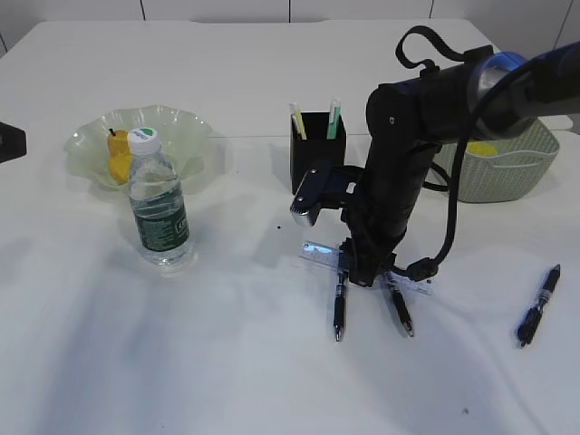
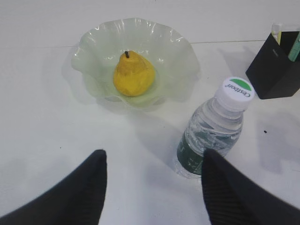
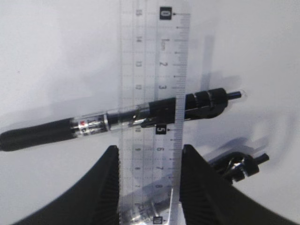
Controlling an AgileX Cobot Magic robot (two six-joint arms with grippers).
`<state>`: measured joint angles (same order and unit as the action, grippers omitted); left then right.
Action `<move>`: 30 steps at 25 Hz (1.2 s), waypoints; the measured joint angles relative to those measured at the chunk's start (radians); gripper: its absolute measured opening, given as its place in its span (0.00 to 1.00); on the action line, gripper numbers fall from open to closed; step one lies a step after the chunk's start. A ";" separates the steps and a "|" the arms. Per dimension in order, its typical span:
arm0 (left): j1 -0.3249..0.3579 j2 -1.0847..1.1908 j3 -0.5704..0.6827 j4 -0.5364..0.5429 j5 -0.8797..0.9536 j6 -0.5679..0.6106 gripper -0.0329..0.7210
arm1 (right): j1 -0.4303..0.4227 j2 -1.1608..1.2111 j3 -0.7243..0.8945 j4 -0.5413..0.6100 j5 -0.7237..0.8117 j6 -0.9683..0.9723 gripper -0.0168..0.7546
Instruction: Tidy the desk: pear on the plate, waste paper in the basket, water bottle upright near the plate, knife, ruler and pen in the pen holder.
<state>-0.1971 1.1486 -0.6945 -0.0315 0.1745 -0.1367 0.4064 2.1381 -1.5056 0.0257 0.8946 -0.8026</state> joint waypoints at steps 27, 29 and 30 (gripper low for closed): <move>0.000 0.000 0.000 0.000 -0.020 0.000 0.64 | 0.000 -0.113 -0.003 0.079 0.003 0.016 0.40; 0.000 0.000 0.000 0.000 -0.020 0.000 0.64 | 0.000 -0.123 -0.003 0.083 -0.002 0.018 0.40; 0.000 0.000 0.000 0.000 -0.020 0.000 0.64 | 0.000 -0.125 -0.003 0.083 -0.003 0.022 0.40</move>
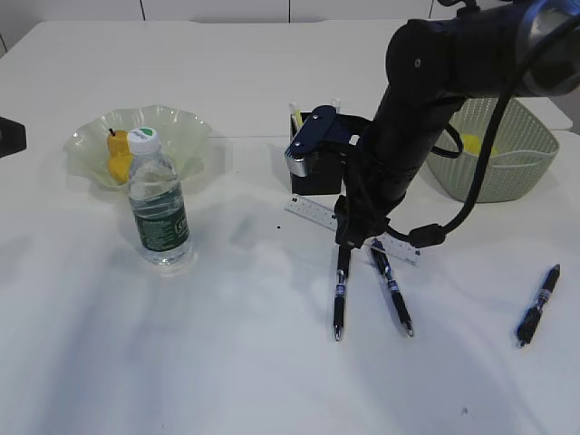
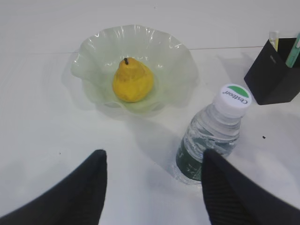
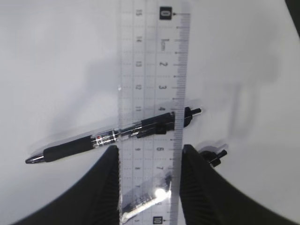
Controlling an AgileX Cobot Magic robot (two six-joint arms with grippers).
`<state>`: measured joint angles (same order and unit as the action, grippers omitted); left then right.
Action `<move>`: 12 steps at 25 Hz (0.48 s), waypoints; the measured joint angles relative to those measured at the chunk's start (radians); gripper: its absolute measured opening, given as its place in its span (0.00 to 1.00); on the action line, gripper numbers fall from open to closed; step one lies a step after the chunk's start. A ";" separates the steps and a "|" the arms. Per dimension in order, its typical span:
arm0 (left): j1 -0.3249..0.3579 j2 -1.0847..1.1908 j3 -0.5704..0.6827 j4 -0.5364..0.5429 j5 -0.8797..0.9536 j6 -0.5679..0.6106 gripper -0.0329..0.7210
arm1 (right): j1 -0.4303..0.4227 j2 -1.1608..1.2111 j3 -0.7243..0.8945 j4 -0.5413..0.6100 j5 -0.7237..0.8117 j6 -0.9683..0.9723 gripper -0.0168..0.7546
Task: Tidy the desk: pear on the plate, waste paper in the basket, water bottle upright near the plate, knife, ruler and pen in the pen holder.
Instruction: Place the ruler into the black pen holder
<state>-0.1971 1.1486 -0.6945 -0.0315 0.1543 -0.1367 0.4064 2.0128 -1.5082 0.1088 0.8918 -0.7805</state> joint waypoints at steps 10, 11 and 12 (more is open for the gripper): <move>0.000 0.000 0.000 0.000 0.000 0.000 0.64 | -0.004 -0.019 0.000 0.010 -0.042 0.032 0.40; 0.000 0.000 0.000 0.000 0.000 0.000 0.64 | -0.008 -0.023 0.000 0.020 -0.046 0.032 0.40; 0.000 0.000 0.000 0.000 0.000 0.000 0.64 | -0.015 -0.027 0.000 0.035 -0.051 0.032 0.40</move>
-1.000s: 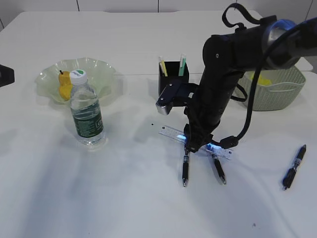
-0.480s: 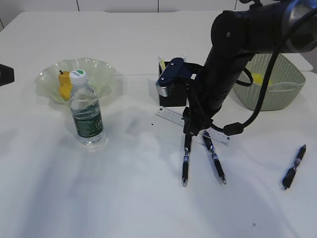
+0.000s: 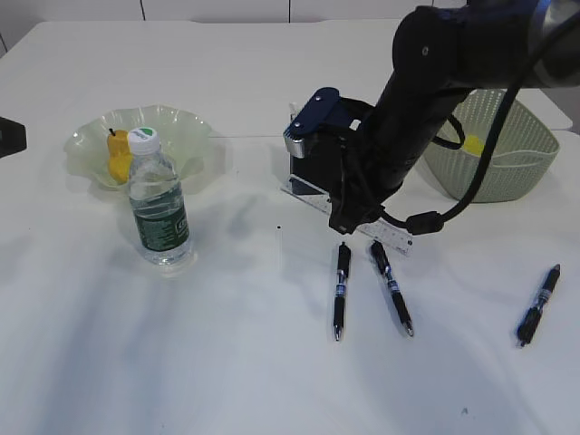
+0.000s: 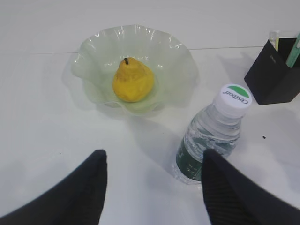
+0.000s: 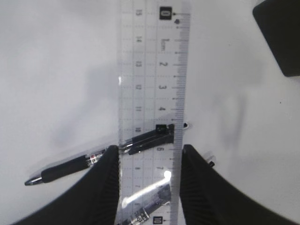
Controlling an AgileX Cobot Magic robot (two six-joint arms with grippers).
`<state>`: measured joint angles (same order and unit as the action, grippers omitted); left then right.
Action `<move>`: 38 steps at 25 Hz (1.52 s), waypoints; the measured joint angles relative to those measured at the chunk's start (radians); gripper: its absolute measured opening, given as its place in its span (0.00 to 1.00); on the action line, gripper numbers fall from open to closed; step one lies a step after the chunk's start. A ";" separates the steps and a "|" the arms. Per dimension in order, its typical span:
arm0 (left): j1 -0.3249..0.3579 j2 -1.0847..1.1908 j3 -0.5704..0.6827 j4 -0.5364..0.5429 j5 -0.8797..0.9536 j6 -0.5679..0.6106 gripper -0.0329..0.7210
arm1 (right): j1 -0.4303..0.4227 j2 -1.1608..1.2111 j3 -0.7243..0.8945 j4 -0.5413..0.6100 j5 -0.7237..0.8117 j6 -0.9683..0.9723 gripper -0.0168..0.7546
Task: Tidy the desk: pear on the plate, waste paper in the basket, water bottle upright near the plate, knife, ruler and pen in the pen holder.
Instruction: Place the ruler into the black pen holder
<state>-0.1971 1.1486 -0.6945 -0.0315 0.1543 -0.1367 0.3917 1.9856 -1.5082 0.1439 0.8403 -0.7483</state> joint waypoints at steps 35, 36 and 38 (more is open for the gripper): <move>0.000 0.000 0.000 0.000 -0.001 0.000 0.64 | -0.061 -0.003 0.000 0.349 -0.921 0.002 0.40; 0.000 0.000 0.000 0.000 -0.001 0.000 0.64 | -0.061 -0.001 0.000 0.357 -0.949 0.002 0.40; 0.000 0.000 0.000 0.000 -0.001 0.000 0.64 | -0.061 0.015 0.000 0.368 -0.991 0.020 0.40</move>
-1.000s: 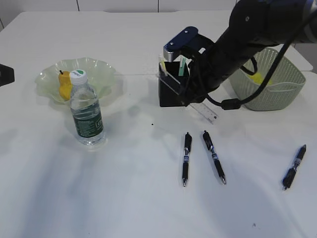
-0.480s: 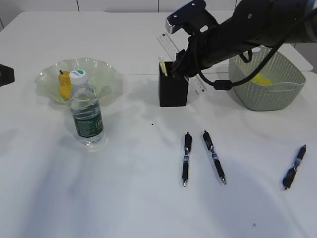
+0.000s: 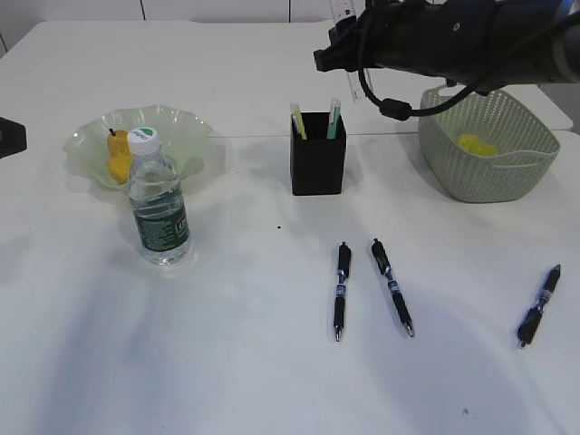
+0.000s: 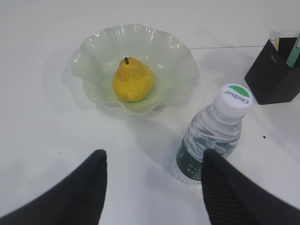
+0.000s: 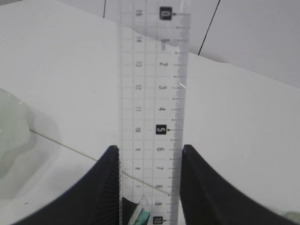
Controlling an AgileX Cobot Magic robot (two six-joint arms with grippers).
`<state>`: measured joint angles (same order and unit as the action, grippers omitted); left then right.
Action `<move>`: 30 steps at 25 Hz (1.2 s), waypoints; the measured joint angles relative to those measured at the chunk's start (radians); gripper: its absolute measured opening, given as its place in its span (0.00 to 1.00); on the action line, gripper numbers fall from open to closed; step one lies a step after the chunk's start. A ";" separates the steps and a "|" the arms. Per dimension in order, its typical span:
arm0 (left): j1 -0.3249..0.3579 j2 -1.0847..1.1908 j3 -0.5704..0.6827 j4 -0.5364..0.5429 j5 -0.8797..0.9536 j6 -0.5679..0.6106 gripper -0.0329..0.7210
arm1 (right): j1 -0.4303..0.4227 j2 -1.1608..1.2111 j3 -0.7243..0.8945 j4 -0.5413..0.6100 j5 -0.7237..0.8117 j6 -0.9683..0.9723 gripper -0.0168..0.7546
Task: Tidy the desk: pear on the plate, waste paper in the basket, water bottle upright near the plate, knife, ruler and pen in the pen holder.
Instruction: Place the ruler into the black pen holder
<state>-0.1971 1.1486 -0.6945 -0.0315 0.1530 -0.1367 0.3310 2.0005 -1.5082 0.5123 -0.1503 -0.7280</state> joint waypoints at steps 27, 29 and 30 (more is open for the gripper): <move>0.000 0.000 0.000 0.000 0.000 0.000 0.64 | 0.000 0.268 -0.150 -0.281 -0.146 0.501 0.40; 0.000 0.000 0.000 0.000 0.000 0.000 0.64 | 0.000 0.281 -0.150 -0.281 -0.149 0.507 0.40; 0.000 0.000 0.000 0.000 0.000 0.000 0.64 | 0.000 0.288 -0.150 -0.281 -0.151 0.511 0.40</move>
<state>-0.1971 1.1486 -0.6945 -0.0315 0.1530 -0.1367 0.3310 2.2889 -1.6586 0.2311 -0.3014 -0.2167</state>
